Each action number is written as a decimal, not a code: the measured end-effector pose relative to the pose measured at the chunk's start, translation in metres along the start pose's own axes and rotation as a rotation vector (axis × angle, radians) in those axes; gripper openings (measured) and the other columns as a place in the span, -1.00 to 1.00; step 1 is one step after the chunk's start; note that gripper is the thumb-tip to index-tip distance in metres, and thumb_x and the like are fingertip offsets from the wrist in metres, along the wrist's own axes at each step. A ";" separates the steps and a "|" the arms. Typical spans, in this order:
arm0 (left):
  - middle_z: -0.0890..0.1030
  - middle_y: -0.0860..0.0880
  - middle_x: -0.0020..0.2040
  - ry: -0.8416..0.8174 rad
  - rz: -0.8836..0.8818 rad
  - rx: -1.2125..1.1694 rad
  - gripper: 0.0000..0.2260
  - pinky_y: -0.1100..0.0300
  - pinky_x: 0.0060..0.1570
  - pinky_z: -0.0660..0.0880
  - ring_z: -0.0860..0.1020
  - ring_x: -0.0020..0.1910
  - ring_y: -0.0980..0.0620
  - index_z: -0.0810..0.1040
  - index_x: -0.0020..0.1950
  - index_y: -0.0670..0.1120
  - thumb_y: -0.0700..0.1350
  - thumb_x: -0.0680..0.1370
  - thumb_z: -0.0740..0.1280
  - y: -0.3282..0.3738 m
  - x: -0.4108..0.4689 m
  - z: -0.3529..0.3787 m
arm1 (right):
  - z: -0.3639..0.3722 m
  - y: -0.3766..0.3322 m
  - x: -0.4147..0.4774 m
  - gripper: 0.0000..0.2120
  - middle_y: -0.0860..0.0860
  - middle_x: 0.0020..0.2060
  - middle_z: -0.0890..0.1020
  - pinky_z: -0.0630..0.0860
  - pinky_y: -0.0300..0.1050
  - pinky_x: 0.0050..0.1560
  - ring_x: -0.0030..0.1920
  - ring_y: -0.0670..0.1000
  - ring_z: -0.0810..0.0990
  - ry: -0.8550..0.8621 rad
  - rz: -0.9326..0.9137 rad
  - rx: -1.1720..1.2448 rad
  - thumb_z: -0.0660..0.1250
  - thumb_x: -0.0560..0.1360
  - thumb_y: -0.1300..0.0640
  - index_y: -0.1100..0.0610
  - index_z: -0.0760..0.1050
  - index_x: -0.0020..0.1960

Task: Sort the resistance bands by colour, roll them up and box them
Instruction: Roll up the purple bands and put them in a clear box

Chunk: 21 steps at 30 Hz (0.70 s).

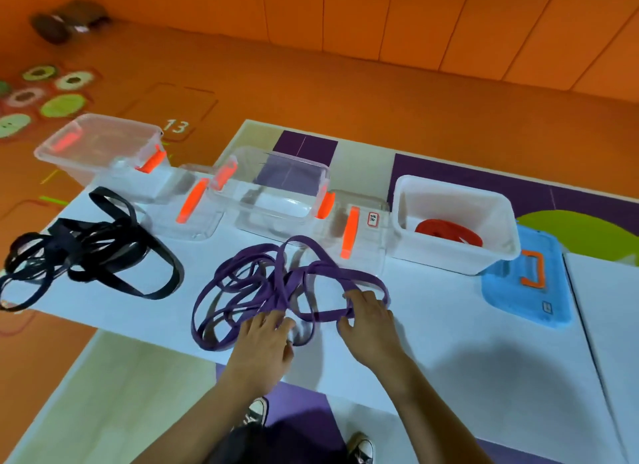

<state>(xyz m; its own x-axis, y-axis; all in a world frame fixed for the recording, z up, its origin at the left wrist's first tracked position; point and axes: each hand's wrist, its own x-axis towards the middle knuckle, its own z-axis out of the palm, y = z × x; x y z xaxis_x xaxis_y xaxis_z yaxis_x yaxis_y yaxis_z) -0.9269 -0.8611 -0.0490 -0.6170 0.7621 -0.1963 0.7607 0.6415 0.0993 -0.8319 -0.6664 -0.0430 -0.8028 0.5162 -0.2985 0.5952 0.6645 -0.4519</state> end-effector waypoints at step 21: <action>0.65 -0.14 0.17 -0.359 0.232 0.041 -0.17 -0.19 0.00 0.64 0.65 0.11 -0.27 0.53 0.36 0.00 0.02 0.11 0.68 -0.142 0.001 0.060 | 0.109 -0.075 -0.011 -0.82 0.13 0.05 0.69 0.60 -0.04 -0.07 -0.06 0.13 0.65 0.091 0.712 0.461 0.35 0.56 0.15 0.09 0.58 0.16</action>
<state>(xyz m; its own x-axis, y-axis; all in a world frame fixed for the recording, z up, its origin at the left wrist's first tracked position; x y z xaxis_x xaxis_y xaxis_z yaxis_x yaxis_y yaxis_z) -1.0238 -0.9567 -0.1216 -0.3245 0.8022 -0.5012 0.8831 0.4467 0.1433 -0.8709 -0.7810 -0.0978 -0.2251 0.7821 -0.5810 0.8673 -0.1109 -0.4853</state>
